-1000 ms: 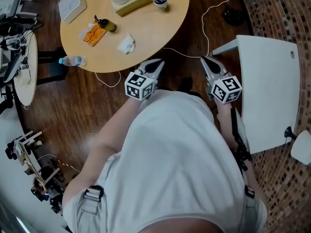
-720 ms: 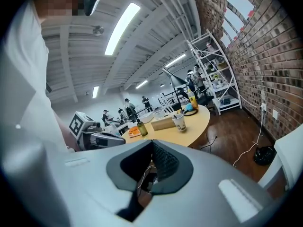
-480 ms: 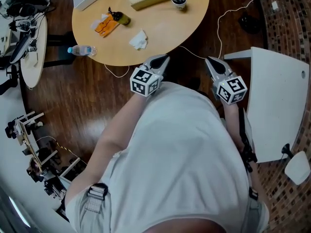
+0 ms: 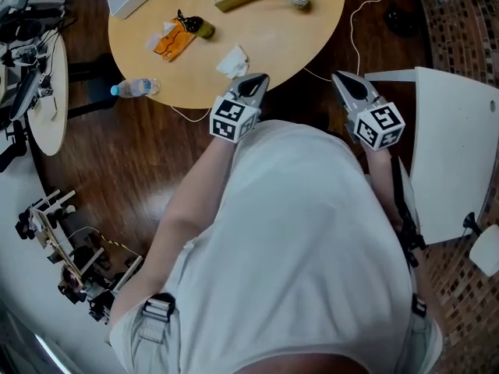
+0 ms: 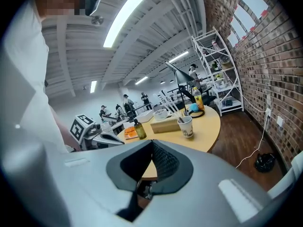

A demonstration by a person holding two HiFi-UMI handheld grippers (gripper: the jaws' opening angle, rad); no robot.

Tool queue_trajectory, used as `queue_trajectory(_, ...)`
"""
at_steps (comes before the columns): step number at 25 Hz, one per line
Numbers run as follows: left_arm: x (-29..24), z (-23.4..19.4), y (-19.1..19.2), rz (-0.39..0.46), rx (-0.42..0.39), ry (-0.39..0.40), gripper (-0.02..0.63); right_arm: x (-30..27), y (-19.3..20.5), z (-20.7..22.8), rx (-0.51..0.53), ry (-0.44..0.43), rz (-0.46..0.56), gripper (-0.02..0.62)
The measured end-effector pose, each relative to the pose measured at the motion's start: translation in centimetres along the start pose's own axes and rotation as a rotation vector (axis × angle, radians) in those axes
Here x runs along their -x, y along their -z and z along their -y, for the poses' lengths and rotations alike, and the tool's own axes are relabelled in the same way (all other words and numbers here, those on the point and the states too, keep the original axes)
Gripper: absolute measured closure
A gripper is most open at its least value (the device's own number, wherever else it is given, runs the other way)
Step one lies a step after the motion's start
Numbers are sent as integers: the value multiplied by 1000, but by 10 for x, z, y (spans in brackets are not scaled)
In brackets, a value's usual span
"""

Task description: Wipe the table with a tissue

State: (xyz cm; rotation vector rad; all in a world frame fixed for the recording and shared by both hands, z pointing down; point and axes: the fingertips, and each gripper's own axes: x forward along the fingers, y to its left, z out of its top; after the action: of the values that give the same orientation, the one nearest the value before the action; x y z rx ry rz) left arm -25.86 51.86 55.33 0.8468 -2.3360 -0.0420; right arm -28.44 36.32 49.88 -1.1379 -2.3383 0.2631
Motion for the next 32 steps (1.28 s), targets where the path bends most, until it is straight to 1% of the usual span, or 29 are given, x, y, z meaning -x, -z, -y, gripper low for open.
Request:
queue_trajectory(2, 3, -17, 19, -46, -28, -8, 600, -10, 4, -4, -4, 5, -14, 588)
queue_trajectory(4, 6, -38, 38, -104, -82, -33, 600, -17, 7, -5, -10, 17, -27, 588)
queue_trajectory(7, 8, -67, 62, -197, -213, -73, 598, -18, 11, -3, -24, 54, -37, 588)
queue_trajectory(9, 8, -82, 73, -245, -293, -80, 548, -17, 15, -2, -37, 86, -34, 588)
queue_trajectory(11, 5, -93, 77, -278, -396, -65, 546, -17, 19, -1, -50, 119, -28, 588)
queue_trajectory(14, -3, -98, 88, -331, -552, 2, 546, -14, 26, -3, -71, 169, -27, 588)
queue_trajectory(16, -9, -100, 98, -372, -615, 36, 534, -8, 32, -3, -92, 207, -23, 588)
queue_trajectory(18, -15, -104, 105, -407, -630, 59, 493, -1, 34, -2, -114, 246, -17, 588)
queue_trajectory(22, -23, -109, 116, -482, -629, 121, 373, 14, 38, 0, -155, 317, -4, 588)
queue_trajectory(24, -26, -114, 118, -502, -619, 141, 354, 17, 40, 1, -172, 342, 3, 588)
queue_trajectory(26, -28, -119, 118, -507, -589, 154, 332, 18, 41, 1, -184, 357, 9, 588)
queue_trajectory(30, -34, -126, 116, -492, -527, 167, 334, 16, 42, 0, -191, 372, 13, 588)
queue_trajectory(32, -35, -133, 113, -470, -480, 151, 382, 17, 41, -1, -194, 380, 15, 588)
